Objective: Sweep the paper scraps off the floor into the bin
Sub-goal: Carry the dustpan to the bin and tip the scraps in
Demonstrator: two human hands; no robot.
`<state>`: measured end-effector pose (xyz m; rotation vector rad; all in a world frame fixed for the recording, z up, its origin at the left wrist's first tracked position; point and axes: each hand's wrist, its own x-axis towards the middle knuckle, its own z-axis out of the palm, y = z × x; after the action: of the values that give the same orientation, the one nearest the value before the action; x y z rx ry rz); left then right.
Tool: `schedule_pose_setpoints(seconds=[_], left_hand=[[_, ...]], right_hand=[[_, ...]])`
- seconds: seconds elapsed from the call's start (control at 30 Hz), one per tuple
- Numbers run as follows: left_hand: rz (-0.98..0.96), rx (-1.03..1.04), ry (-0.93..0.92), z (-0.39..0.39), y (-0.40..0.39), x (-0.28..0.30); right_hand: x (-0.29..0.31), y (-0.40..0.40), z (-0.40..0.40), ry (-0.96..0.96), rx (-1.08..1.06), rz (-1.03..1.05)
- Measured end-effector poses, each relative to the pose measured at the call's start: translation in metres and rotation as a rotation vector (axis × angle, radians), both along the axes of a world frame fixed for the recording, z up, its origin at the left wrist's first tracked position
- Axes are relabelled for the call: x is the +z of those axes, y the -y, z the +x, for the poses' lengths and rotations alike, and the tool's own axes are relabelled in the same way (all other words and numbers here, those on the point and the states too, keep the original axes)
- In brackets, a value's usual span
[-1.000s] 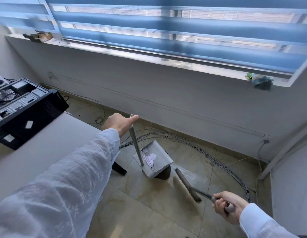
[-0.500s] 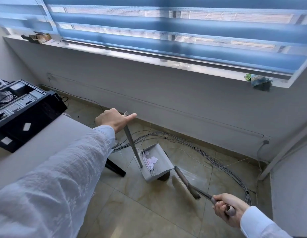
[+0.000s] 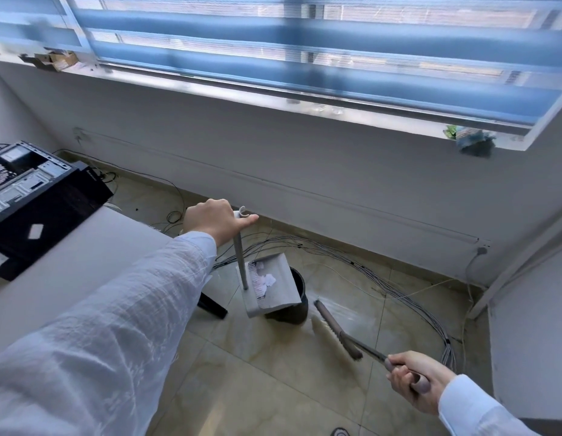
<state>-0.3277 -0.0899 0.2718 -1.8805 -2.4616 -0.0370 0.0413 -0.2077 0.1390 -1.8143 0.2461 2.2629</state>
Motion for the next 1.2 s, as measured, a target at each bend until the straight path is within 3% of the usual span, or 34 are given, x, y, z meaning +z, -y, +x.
schedule_pose_setpoints(seconds=[0.4, 0.77, 0.9, 1.03, 1.2], left_hand=[[-0.126, -0.392, -0.301, 0.021, 0.007, -0.036], [-0.087, -0.629, -0.4, 0.039, 0.002, -0.05], [-0.023, -0.694, -0.573, 0.043, 0.002, -0.046], [-0.17, -0.769, -0.511, 0.046, 0.002, -0.055], [-0.19, -0.876, -0.625, 0.034, 0.009, -0.065]], right_hand=[[-0.005, 0.001, 0.003, 0.022, -0.014, -0.007], [-0.005, 0.0, 0.007, 0.032, 0.003, -0.03], [-0.008, 0.001, 0.008, 0.03, 0.027, -0.027], [-0.011, 0.002, 0.009, 0.022, 0.031, -0.028], [-0.014, 0.004, 0.012, 0.027, 0.032, -0.032]])
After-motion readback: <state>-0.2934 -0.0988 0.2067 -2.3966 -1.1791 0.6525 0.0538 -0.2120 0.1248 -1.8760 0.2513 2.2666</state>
